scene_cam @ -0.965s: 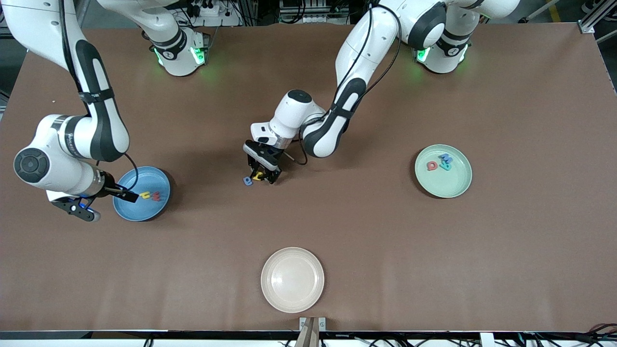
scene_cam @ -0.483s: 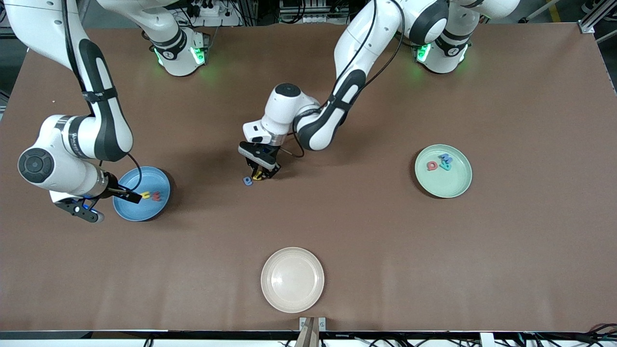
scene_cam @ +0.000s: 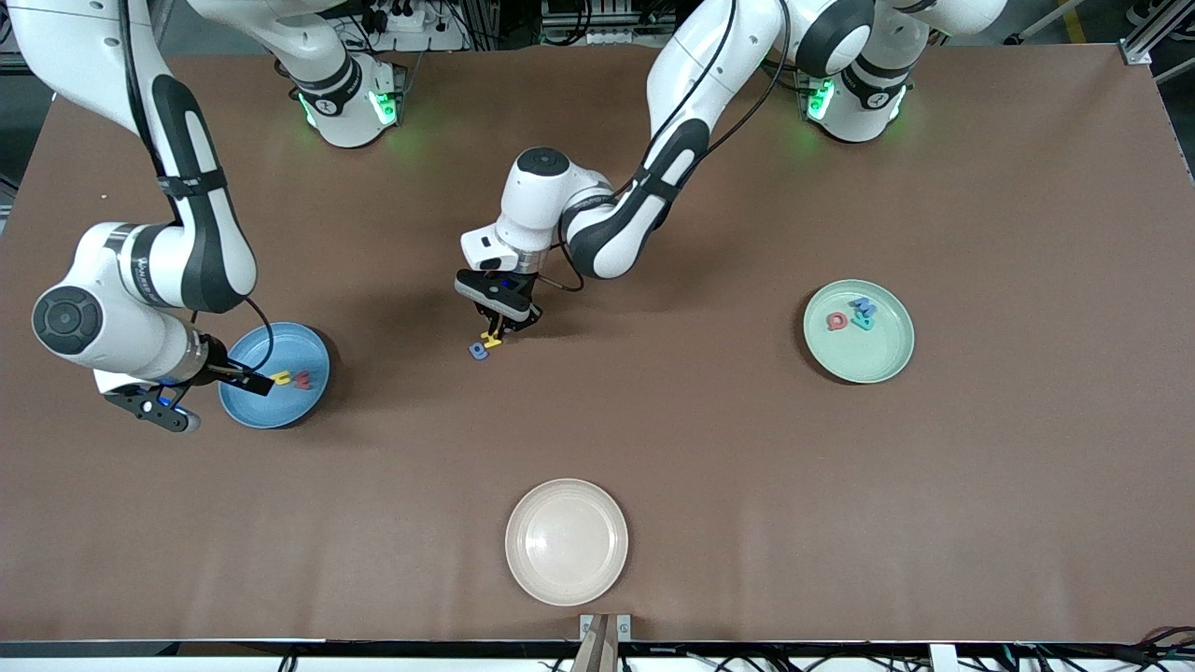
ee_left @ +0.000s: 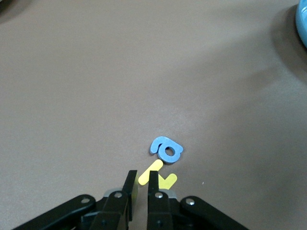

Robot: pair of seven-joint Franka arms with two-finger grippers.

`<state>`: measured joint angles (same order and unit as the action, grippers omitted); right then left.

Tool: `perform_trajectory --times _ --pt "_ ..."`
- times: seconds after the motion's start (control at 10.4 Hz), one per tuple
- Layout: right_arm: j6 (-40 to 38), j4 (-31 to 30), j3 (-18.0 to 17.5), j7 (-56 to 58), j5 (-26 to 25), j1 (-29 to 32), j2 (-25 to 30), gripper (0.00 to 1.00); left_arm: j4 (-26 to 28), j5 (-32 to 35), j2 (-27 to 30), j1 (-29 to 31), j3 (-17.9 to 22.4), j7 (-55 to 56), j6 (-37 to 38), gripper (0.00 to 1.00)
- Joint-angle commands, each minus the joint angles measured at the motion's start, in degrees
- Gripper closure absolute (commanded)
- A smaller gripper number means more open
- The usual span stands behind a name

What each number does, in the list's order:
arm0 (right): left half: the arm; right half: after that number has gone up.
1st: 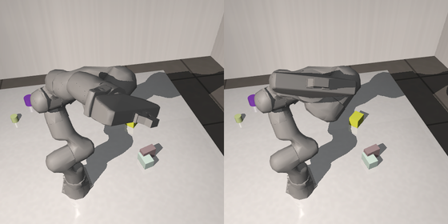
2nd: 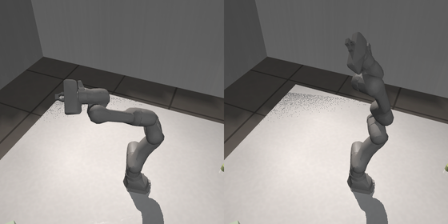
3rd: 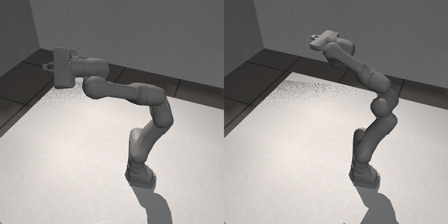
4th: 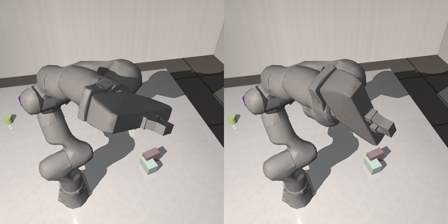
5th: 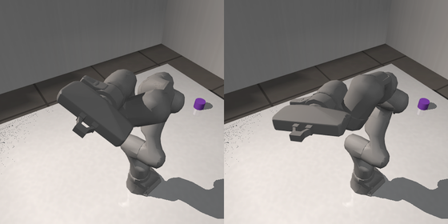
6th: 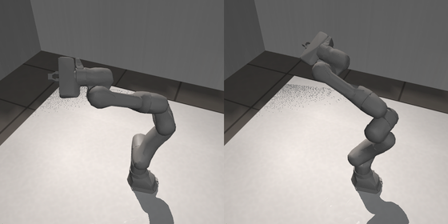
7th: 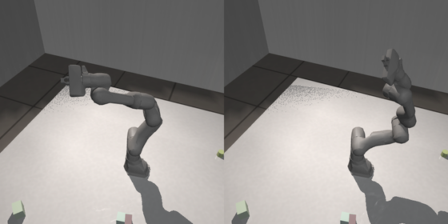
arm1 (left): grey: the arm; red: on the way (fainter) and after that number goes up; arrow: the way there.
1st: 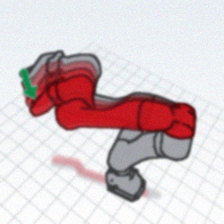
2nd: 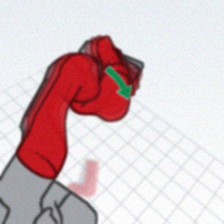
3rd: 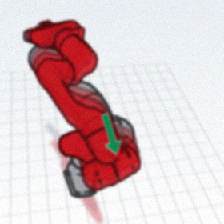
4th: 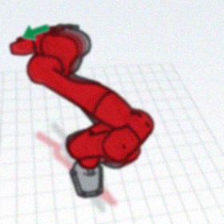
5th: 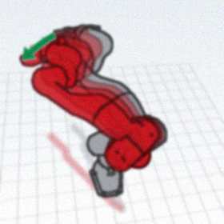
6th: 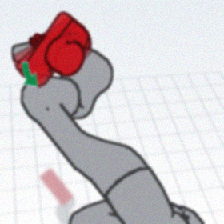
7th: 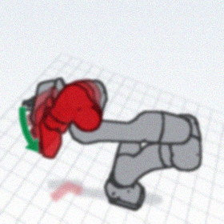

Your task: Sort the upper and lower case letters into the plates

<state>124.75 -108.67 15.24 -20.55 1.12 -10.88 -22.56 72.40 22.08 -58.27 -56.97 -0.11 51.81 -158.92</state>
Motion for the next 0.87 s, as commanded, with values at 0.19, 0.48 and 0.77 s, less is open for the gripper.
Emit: perform_trajectory --times 0.19,0.48,0.77 --pt "-0.5 0.3 -0.1 -0.7 -0.1 0.0 0.3 0.0 1.0 -1.2 0.9 2.2 -1.0 -1.6 1.7 0.84" --pt "-0.4 0.2 -0.1 3.4 0.0 3.9 -0.2 0.0 2.6 -1.2 3.5 12.4 -8.5 -12.8 8.5 0.82" --pt "-0.4 0.1 -0.2 11.2 0.1 7.5 -1.2 0.0 7.0 -1.2 9.0 26.8 -17.6 -24.7 17.7 0.6"
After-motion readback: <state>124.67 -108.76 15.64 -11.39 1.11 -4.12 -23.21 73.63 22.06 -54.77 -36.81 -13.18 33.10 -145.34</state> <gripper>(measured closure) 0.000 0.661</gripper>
